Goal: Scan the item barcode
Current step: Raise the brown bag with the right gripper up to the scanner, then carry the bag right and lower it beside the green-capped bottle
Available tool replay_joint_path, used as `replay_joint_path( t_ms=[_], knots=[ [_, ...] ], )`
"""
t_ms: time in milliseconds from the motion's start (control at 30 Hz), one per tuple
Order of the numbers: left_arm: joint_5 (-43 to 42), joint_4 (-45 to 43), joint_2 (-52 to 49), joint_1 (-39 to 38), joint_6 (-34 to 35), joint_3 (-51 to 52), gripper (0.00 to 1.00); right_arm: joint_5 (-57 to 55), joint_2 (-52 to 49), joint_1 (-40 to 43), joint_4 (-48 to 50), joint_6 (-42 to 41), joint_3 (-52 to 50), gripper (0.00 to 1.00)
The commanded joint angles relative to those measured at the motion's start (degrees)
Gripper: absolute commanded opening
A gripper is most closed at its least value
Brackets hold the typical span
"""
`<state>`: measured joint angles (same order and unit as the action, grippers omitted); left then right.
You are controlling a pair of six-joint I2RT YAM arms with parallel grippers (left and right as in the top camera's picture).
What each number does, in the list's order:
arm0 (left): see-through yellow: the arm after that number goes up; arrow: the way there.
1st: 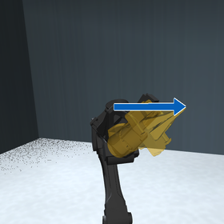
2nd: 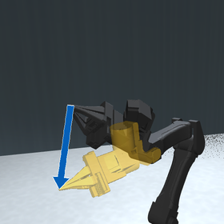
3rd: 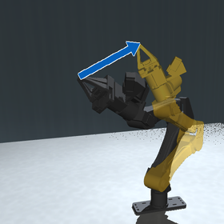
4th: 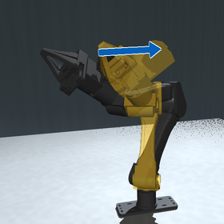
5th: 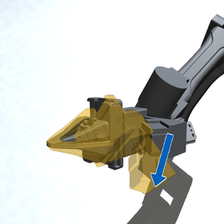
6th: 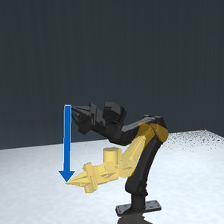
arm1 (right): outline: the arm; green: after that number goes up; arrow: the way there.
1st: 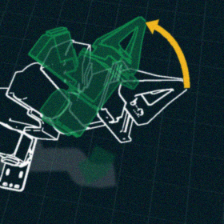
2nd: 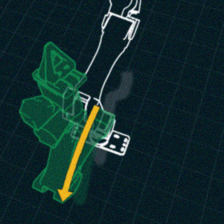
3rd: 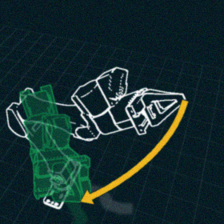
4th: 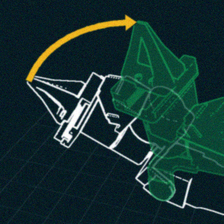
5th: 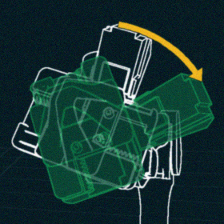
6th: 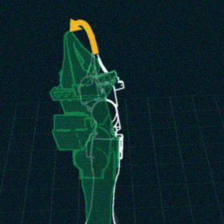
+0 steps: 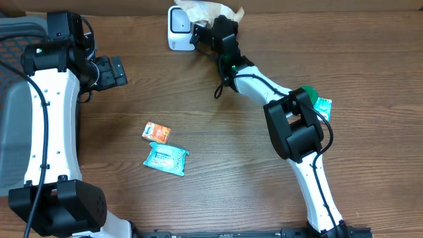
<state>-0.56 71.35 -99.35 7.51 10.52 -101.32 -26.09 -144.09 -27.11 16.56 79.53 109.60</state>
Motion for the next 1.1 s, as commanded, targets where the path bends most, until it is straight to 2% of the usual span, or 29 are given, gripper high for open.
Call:
replay_joint_path(
  t_ms=[0,100,167,567,700,900,1000,1067],
  knots=[
    [0.57,-0.02,-0.39,-0.02,0.17,-0.39,0.99,-0.90,0.02,-1.44,0.96,10.32,1.03,0.04],
    [0.57,-0.04,-0.39,-0.02,0.17,-0.39,0.99,-0.83,0.02,-2.14,0.98,18.34,1.03,0.04],
    [0.57,-0.02,-0.39,-0.02,0.17,-0.39,1.00,-0.83,0.02,-2.49,1.01,20.74,1.03,0.04],
    [0.57,-0.02,-0.39,-0.02,0.17,-0.39,1.00,-2.58,0.02,-2.82,1.77,20.26,1.03,0.04],
    [0.59,-0.02,-0.39,-0.02,0.17,-0.39,1.00,-4.57,0.66,-2.82,3.32,12.87,1.03,0.04],
    [0.57,-0.02,-0.39,-0.04,0.20,-0.39,1.00,-7.06,5.97,-2.82,2.93,-9.35,1.03,0.04],
    [0.57,-0.02,-0.39,-0.02,0.17,-0.39,1.00,-12.31,10.47,-2.86,-1.16,-22.64,1.03,0.04],
    [0.59,-0.02,-0.39,-0.02,0.17,-0.39,0.99,-14.56,13.88,-3.19,-7.48,-28.92,1.05,0.04]
  ],
)
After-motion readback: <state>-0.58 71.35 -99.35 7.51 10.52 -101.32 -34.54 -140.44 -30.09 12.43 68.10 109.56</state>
